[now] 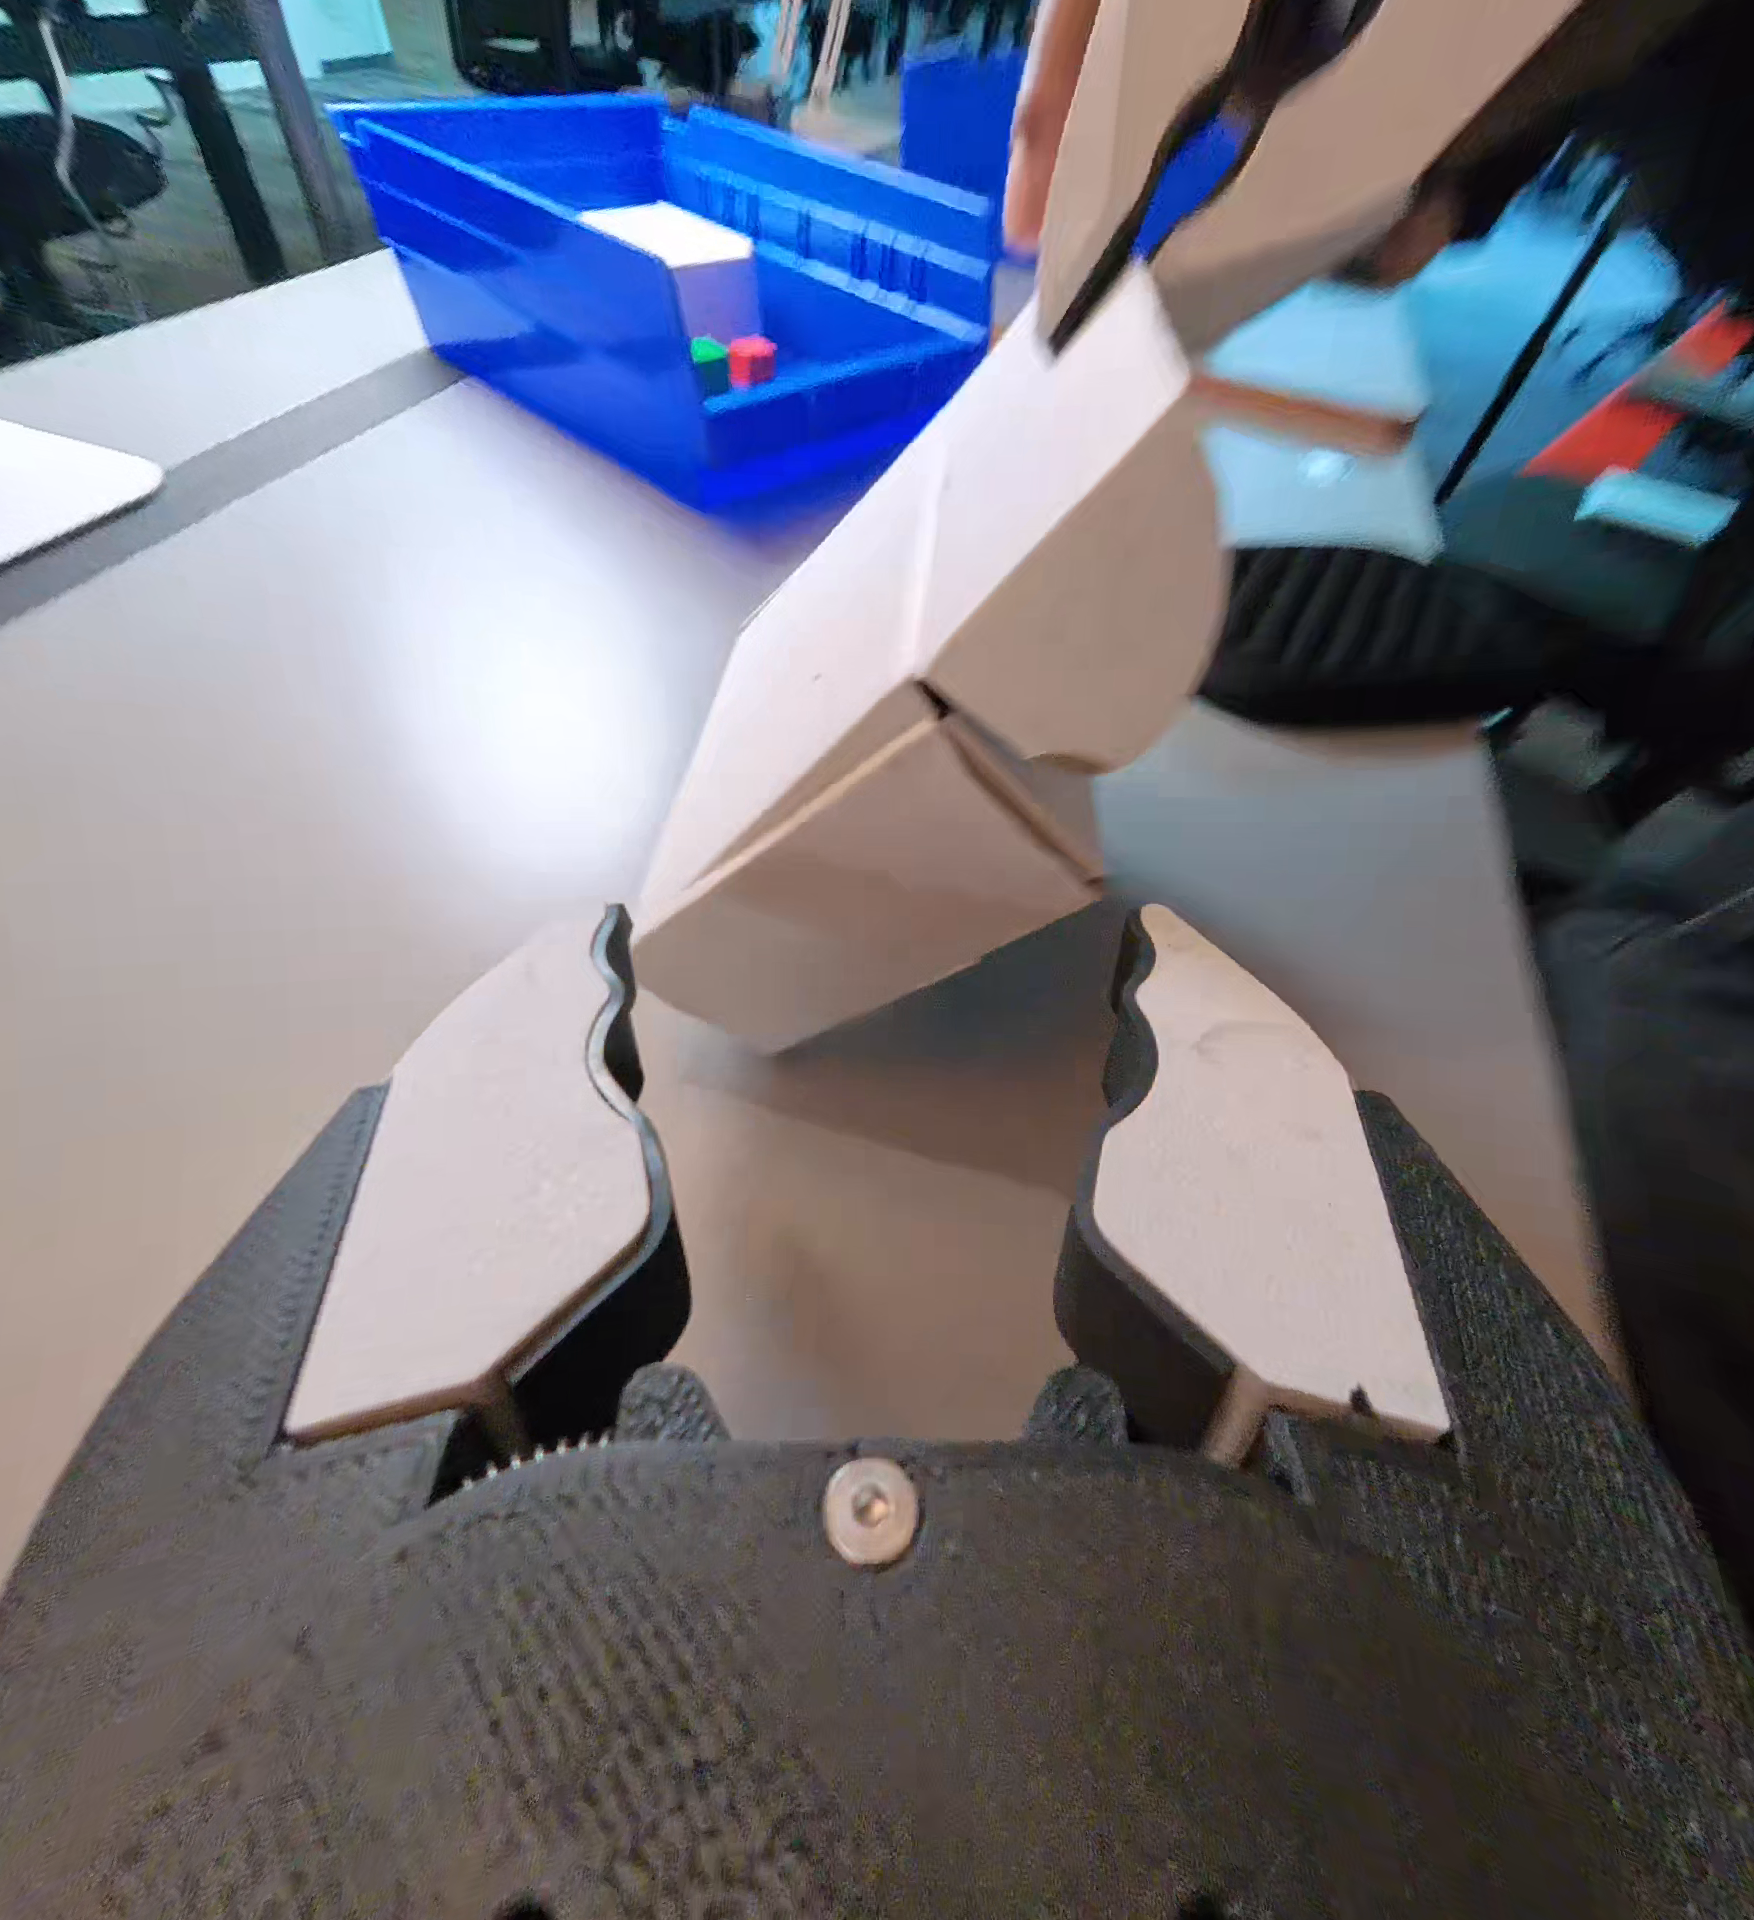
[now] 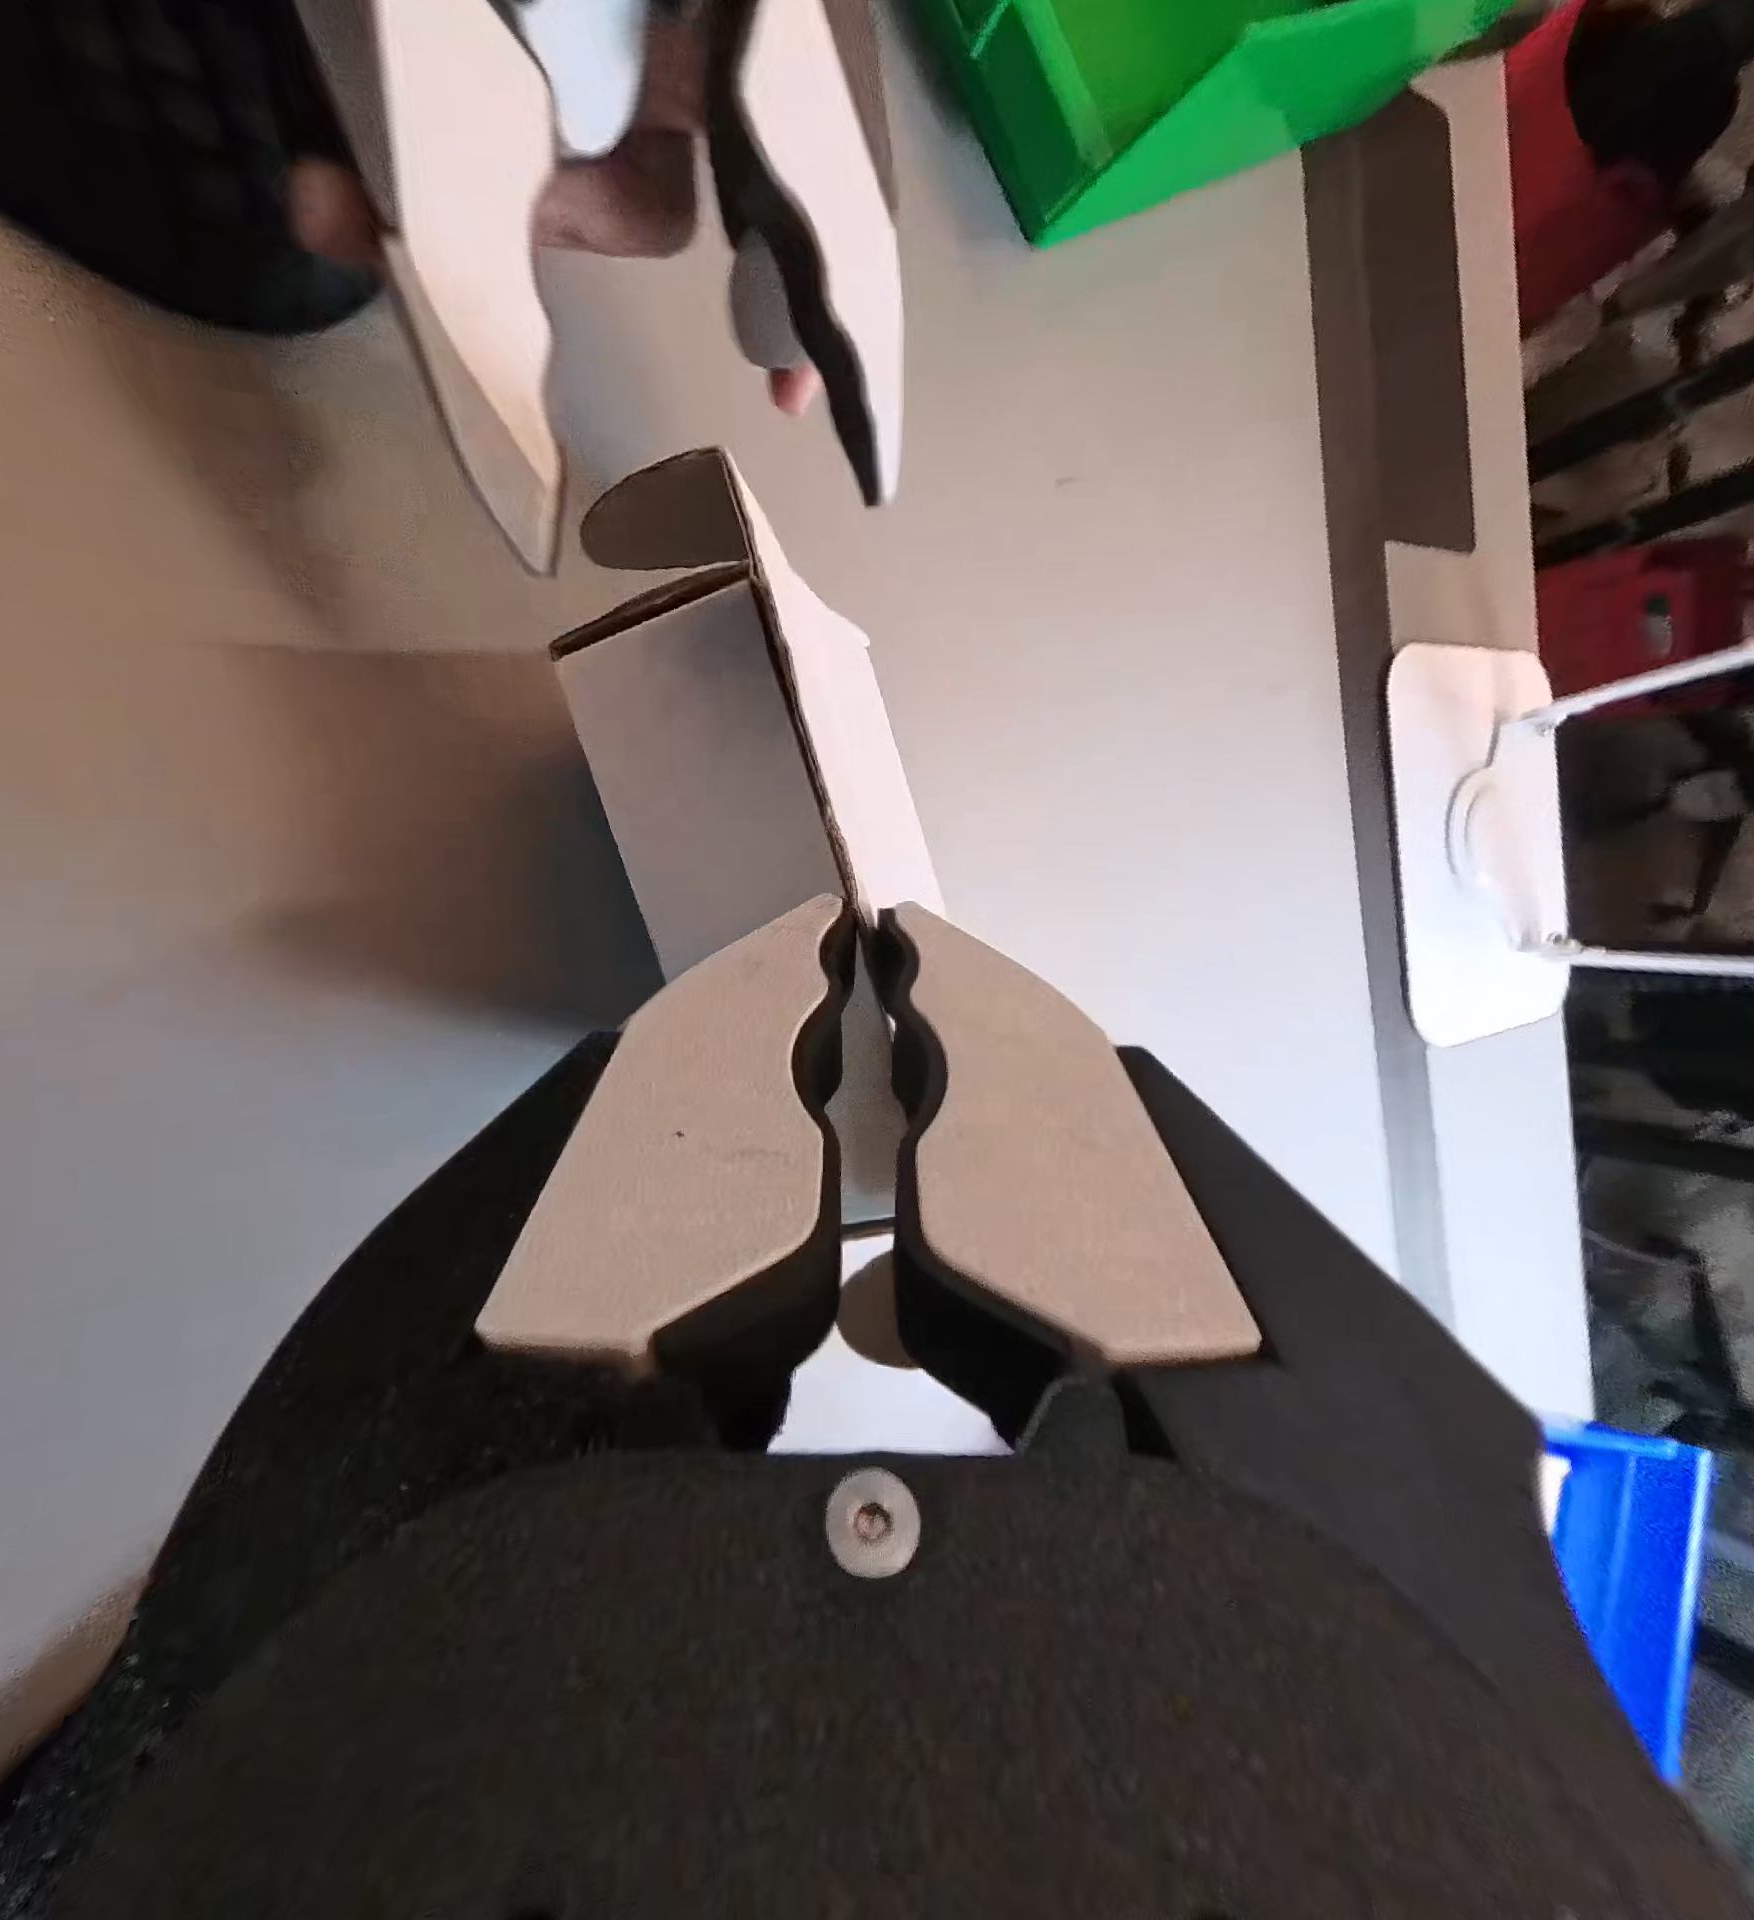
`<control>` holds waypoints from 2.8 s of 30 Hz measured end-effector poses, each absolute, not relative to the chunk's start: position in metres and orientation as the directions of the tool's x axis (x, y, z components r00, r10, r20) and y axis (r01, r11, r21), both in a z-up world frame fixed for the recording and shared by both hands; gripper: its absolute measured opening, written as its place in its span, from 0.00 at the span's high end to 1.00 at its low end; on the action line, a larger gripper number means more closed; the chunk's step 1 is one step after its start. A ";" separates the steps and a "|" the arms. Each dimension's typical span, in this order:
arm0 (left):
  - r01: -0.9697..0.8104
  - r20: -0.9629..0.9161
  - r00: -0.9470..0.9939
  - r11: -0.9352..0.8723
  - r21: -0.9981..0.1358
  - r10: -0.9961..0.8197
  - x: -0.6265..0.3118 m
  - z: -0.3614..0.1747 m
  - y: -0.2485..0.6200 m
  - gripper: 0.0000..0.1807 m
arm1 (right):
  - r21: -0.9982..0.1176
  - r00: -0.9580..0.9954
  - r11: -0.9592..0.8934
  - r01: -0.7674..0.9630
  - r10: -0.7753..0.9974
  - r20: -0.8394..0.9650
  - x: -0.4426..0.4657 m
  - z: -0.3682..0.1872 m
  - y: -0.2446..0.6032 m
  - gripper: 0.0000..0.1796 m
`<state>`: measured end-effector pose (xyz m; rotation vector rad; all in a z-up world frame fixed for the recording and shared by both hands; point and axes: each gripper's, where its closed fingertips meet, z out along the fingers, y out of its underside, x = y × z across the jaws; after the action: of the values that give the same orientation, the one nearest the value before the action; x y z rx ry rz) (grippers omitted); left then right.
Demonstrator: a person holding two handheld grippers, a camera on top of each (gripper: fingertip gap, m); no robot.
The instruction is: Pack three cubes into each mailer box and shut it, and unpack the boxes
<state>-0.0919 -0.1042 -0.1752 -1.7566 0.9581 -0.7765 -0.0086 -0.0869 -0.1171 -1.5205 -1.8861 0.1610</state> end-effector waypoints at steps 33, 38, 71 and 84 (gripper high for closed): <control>-0.643 -0.392 0.402 0.049 -0.764 -0.828 -0.068 -0.212 -0.124 0.86 | -0.600 -0.060 0.309 0.738 0.916 0.397 -0.041 -0.081 0.005 0.99; -0.646 -0.393 0.408 0.044 -0.762 -0.824 -0.067 -0.213 -0.121 0.91 | -0.592 -0.039 0.313 0.743 0.903 0.429 -0.056 -0.091 0.038 0.97; -0.540 -0.336 0.455 0.045 -0.840 -0.824 -0.044 -0.201 -0.121 0.94 | -0.720 0.261 -0.056 0.692 0.949 0.177 -0.020 -0.173 -0.057 0.69; -0.595 -0.380 0.472 0.031 -0.803 -0.796 -0.060 -0.211 -0.119 0.92 | -0.435 0.181 -0.047 0.899 0.946 0.271 -0.047 -0.234 -0.036 0.75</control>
<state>-0.0596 -0.1194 -0.2112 -1.6589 1.2139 -0.2365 -0.0472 -0.0360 -0.2341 -1.9544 -1.7277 0.1200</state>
